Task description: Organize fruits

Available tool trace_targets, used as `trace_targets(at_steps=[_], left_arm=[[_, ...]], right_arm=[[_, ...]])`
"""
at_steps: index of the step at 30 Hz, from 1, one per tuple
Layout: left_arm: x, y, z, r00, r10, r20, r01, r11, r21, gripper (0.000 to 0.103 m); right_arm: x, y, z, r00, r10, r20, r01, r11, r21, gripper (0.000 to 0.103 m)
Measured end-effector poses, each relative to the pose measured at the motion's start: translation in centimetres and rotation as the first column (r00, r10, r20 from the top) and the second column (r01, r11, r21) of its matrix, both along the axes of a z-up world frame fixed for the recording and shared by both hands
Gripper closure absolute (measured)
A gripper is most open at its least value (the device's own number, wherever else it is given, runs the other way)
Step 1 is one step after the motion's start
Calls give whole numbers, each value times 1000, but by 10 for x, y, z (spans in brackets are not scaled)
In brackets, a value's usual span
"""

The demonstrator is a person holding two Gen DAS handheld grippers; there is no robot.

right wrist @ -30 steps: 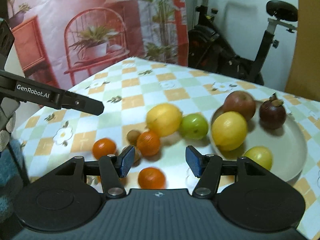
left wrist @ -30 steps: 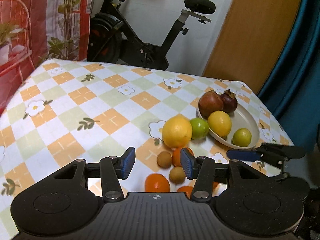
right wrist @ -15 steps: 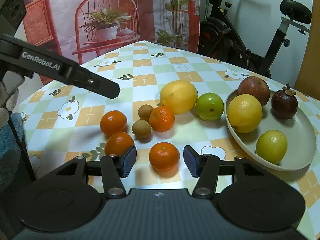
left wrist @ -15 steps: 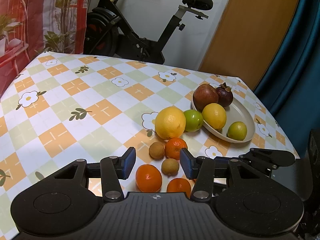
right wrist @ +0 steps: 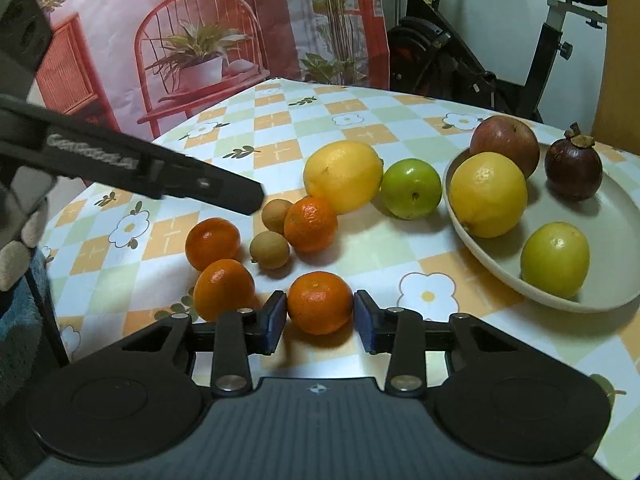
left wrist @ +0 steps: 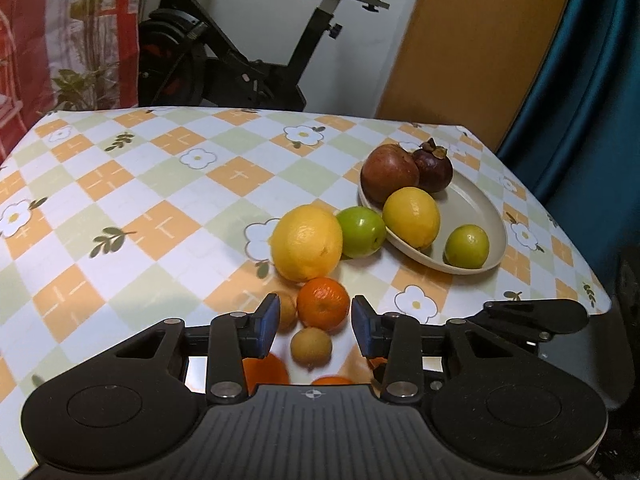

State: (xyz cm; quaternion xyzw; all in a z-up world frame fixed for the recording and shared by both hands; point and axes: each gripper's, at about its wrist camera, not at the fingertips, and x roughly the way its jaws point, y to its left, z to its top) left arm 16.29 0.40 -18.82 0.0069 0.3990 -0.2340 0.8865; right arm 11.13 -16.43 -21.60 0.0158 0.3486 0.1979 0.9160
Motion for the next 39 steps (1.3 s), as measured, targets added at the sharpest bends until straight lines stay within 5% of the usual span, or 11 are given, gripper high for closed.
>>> trace_targets(at_steps=[8,30,33,35,39], left_arm=[[11,-24,-9,998,-58,7,58,996,66,70],[10,-37,-17,994,-89,67,75,980,184,67],[5,-38,-14,993,-92,67,79,979,186,72],[-1,-37,-10,991,-112,79,98,982,164,86],[-9,-38,-6,988,-138,67,129,984,121,86]], right_arm=[[-4,-18,3,999,-49,18,48,999,25,64],[-5,-33,6,996,-88,31,87,995,39,64],[-5,-33,6,996,-88,30,87,995,39,64],[-6,-33,6,996,-89,30,88,995,37,64],[-6,-33,8,995,-90,33,88,995,37,64]])
